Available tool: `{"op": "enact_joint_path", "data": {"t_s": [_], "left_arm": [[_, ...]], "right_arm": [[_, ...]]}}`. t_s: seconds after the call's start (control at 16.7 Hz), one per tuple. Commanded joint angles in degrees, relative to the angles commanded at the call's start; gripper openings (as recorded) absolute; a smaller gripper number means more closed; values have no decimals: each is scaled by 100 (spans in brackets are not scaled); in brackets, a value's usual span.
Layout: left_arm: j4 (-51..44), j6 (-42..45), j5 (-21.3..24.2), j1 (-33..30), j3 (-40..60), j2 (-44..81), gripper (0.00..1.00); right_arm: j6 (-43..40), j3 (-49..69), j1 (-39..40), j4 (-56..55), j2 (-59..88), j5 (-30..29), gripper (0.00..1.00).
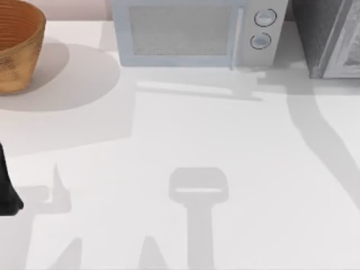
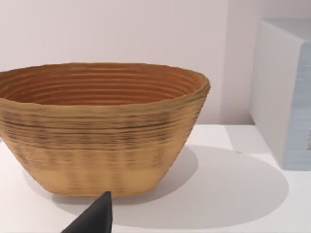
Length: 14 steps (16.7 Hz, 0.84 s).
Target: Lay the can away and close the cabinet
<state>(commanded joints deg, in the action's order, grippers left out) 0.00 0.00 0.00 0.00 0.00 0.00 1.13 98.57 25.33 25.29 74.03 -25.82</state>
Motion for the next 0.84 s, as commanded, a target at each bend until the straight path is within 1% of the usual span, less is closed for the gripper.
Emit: {"op": "enact_joint_path", "data": {"t_s": [0.24, 0.66, 0.84], "left_arm": [[0, 0, 0, 0, 0, 0, 100], [0, 0, 0, 0, 0, 0, 100], [0, 0, 0, 0, 0, 0, 100]], "right_arm": [[-46, 91, -138, -9, -93, -62, 100], [-53, 543, -517, -182, 625, 312, 100], [-51, 637, -592, -229, 747, 384, 100]]}}
